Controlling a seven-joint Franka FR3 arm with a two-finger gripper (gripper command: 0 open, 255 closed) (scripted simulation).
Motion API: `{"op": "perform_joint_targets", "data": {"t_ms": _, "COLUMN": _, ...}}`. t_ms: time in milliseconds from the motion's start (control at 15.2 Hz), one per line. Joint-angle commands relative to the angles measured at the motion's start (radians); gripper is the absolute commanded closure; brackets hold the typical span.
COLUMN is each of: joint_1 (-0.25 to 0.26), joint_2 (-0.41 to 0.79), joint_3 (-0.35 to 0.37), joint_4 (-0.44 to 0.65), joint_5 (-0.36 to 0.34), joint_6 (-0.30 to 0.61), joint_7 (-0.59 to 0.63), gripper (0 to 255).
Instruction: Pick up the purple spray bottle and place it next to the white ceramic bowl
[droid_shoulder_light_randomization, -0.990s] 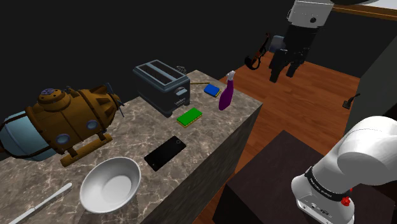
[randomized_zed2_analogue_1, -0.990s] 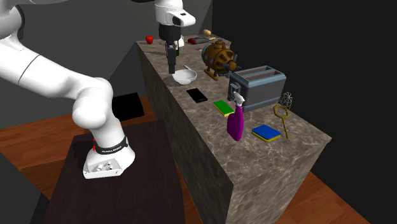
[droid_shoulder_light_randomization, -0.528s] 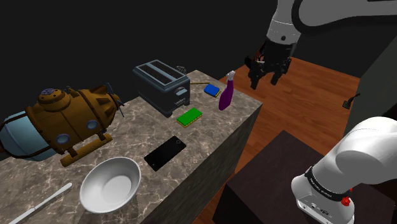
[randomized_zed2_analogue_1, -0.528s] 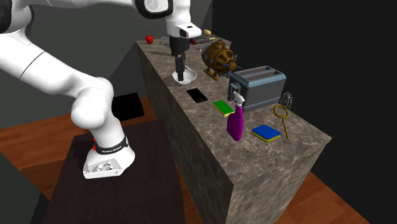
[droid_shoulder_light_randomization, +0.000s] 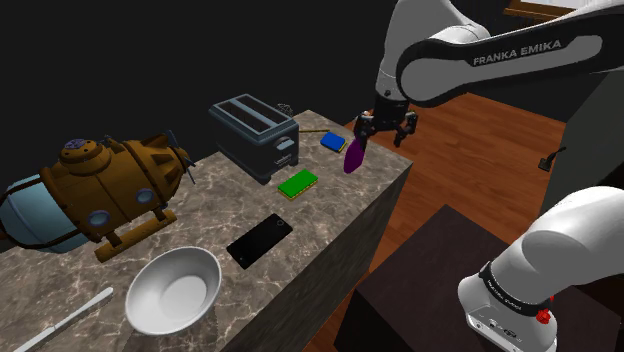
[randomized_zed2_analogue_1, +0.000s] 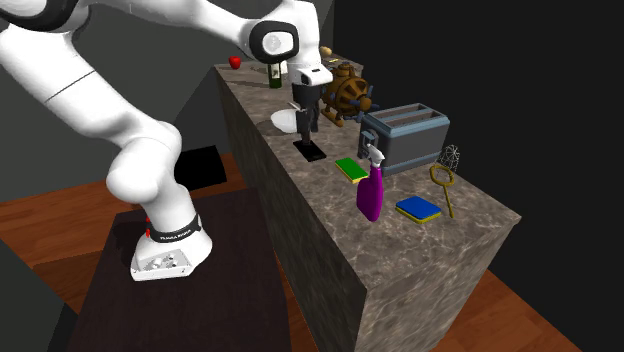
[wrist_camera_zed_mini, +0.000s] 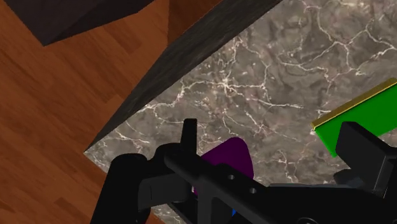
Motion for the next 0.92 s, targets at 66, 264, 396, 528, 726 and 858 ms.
{"op": "perform_joint_targets", "data": {"t_ms": 66, "joint_1": -0.055, "joint_2": 0.117, "joint_3": 0.066, "joint_4": 0.036, "joint_5": -0.066, "joint_6": 0.094, "joint_7": 0.159, "gripper": 0}}
{"op": "perform_joint_targets", "data": {"t_ms": 264, "joint_1": -0.115, "joint_2": 0.238, "joint_3": 0.121, "joint_4": 0.081, "joint_5": -0.166, "joint_6": 0.166, "joint_7": 0.328, "gripper": 0}}
{"op": "perform_joint_targets", "data": {"t_ms": 396, "joint_1": -0.150, "joint_2": 0.322, "joint_3": 0.148, "joint_4": 0.120, "joint_5": -0.250, "joint_6": 0.199, "joint_7": 0.450, "gripper": 0}}
{"op": "perform_joint_targets", "data": {"t_ms": 528, "joint_1": -0.177, "joint_2": 0.408, "joint_3": 0.164, "joint_4": 0.165, "joint_5": -0.345, "joint_6": 0.218, "joint_7": 0.576, "gripper": 0}}
{"op": "perform_joint_targets", "data": {"t_ms": 726, "joint_1": -0.191, "joint_2": 0.536, "joint_3": 0.160, "joint_4": 0.246, "joint_5": -0.488, "joint_6": 0.223, "joint_7": 0.760, "gripper": 0}}
{"op": "perform_joint_targets", "data": {"t_ms": 858, "joint_1": -0.186, "joint_2": 0.591, "joint_3": 0.145, "joint_4": 0.285, "joint_5": -0.546, "joint_6": 0.218, "joint_7": 0.835, "gripper": 0}}
